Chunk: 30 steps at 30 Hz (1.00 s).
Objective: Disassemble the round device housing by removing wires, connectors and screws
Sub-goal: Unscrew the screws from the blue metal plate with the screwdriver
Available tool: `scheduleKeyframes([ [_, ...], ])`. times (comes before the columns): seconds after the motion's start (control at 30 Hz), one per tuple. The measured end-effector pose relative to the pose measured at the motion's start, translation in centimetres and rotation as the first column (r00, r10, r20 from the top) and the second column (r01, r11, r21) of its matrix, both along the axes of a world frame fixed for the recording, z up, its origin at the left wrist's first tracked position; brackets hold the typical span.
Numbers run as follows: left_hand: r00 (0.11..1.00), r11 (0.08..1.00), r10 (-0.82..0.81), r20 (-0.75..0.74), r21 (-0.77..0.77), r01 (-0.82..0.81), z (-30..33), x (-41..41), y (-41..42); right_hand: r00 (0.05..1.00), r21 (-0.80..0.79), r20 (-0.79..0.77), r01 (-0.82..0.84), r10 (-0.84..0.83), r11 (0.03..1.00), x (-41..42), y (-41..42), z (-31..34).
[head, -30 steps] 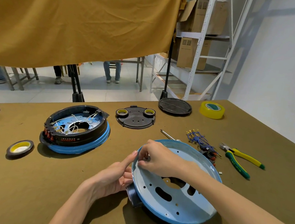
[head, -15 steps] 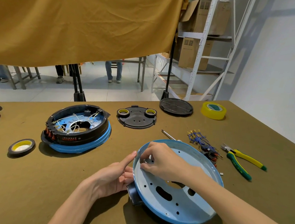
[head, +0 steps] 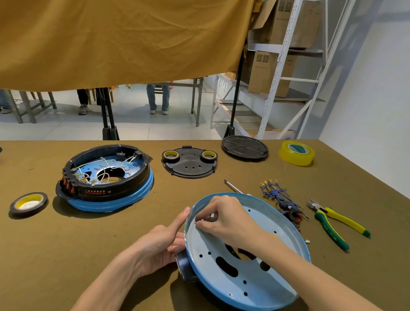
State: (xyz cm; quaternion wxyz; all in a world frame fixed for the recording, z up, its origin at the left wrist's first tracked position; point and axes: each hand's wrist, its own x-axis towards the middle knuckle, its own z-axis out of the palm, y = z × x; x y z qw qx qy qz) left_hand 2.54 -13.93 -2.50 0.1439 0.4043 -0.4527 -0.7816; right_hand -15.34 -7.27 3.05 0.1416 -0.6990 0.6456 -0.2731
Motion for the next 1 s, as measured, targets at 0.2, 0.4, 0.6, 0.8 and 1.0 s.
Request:
scheduleKeyframes([
  [0.2, 0.999, 1.0, -0.027, -0.041, 0.014, 0.027, -0.3, 0.1, 0.0, 1.0, -0.017, 0.01, -0.011, 0.011, 1.0, 0.1, 0.0, -0.1],
  [0.4, 0.998, 0.998, -0.059, -0.027, -0.007, 0.059, 0.6, -0.1, 0.6, 0.994, -0.029, -0.104, -0.048, 0.044, 0.998, 0.1, 0.1, 0.0],
  [0.6, 0.997, 0.998, -0.055, -0.051, 0.009, 0.055, 0.4, 0.0, 0.3, 0.965, -0.024, -0.234, -0.131, 0.122, 0.991, 0.2, 0.0, 0.1],
  [0.8, 0.999, 0.997, 0.038, -0.037, 0.07, -0.036, 0.2, 0.0, 0.3, 0.994, -0.101, 0.108, -0.008, 0.019, 0.995, -0.5, 0.2, 0.1],
  [1.0, 0.99, 0.992, 0.122, -0.076, 0.017, -0.121, 0.7, -0.2, 1.1, 0.93, -0.014, 0.354, 0.108, -0.096, 0.994, -1.0, 0.5, -0.4],
])
